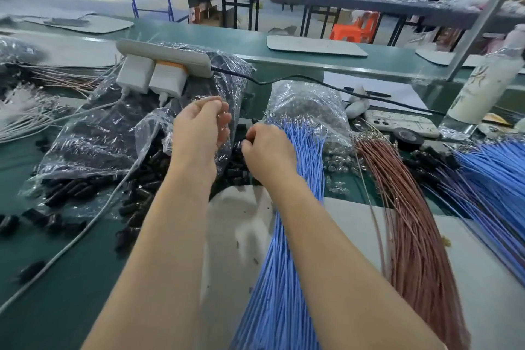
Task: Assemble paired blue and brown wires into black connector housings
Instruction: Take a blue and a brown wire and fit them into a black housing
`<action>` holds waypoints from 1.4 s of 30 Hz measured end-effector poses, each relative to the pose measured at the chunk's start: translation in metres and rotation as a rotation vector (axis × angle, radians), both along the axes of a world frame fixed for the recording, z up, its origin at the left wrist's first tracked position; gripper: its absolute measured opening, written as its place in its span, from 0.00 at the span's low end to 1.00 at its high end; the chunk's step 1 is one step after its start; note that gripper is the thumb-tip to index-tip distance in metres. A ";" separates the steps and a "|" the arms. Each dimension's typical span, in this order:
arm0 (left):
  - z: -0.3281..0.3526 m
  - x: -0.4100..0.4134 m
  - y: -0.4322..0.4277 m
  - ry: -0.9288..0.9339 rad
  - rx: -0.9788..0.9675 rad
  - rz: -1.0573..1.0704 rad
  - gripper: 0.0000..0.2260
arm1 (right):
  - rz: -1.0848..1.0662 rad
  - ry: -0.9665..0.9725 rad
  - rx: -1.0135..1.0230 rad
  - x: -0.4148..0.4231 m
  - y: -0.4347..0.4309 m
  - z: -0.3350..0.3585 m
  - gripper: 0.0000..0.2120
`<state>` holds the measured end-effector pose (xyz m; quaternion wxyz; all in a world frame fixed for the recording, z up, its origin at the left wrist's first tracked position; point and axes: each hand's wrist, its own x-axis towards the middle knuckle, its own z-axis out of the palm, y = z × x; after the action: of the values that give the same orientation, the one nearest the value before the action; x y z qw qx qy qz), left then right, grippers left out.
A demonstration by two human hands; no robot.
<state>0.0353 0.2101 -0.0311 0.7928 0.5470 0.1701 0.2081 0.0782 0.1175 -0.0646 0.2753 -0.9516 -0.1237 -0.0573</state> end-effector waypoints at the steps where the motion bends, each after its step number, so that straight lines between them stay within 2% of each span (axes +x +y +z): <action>1: 0.000 0.000 -0.001 -0.001 -0.007 0.000 0.07 | 0.013 -0.005 0.009 0.001 0.006 -0.001 0.10; 5: -0.001 0.002 -0.005 0.010 -0.005 0.003 0.07 | -0.009 0.067 -0.146 0.004 0.024 -0.011 0.12; 7: -0.001 0.003 -0.007 0.010 0.008 -0.003 0.07 | -0.048 0.060 -0.111 0.004 0.027 -0.012 0.13; 9: -0.003 0.004 -0.010 0.010 0.040 -0.005 0.07 | -0.049 0.060 0.015 0.003 0.024 -0.011 0.12; 13: -0.004 0.006 -0.020 0.019 0.228 -0.008 0.05 | -0.043 0.096 0.453 0.002 -0.010 0.015 0.09; 15: -0.003 0.005 -0.031 0.049 0.297 -0.093 0.04 | 0.001 0.041 0.575 -0.001 -0.039 0.036 0.10; 17: -0.001 0.004 -0.048 0.065 0.282 -0.247 0.04 | 0.081 0.032 0.621 -0.011 -0.071 0.053 0.07; 20: 0.000 0.001 -0.075 0.025 0.149 -0.420 0.03 | 0.127 0.009 0.533 -0.029 -0.113 0.055 0.04; 24: -0.010 -0.006 -0.104 0.009 -0.020 -0.563 0.02 | 0.092 0.014 0.530 -0.046 -0.146 0.040 0.09; 26: -0.018 -0.009 -0.112 0.012 -0.055 -0.546 0.03 | 0.052 0.026 0.582 -0.049 -0.153 0.029 0.09; 28: -0.024 -0.010 -0.115 0.011 -0.113 -0.468 0.02 | -0.031 0.059 0.553 -0.051 -0.154 0.019 0.04; 29: -0.026 -0.010 -0.115 0.005 -0.159 -0.430 0.03 | -0.056 0.104 0.431 -0.053 -0.151 0.013 0.04; 31: -0.029 -0.007 -0.113 -0.021 -0.240 -0.373 0.02 | -0.039 0.232 0.101 -0.057 -0.139 -0.001 0.19; 32: -0.030 -0.006 -0.112 -0.034 -0.260 -0.357 0.03 | -0.034 0.267 -0.018 -0.060 -0.131 -0.007 0.23; 34: -0.031 -0.004 -0.108 -0.060 -0.289 -0.336 0.05 | -0.049 0.246 -0.117 -0.063 -0.120 -0.014 0.21; 37: -0.035 -0.003 -0.106 -0.060 -0.298 -0.313 0.06 | -0.052 0.292 -0.041 -0.058 -0.122 -0.013 0.17; 42: -0.037 -0.003 -0.110 -0.054 -0.270 -0.321 0.01 | -0.064 0.309 0.058 -0.062 -0.122 -0.010 0.13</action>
<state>0.0320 0.0997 -0.0686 0.8861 0.4503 0.0857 0.0689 0.0160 -0.0044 -0.0746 0.3163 -0.9443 -0.0478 0.0775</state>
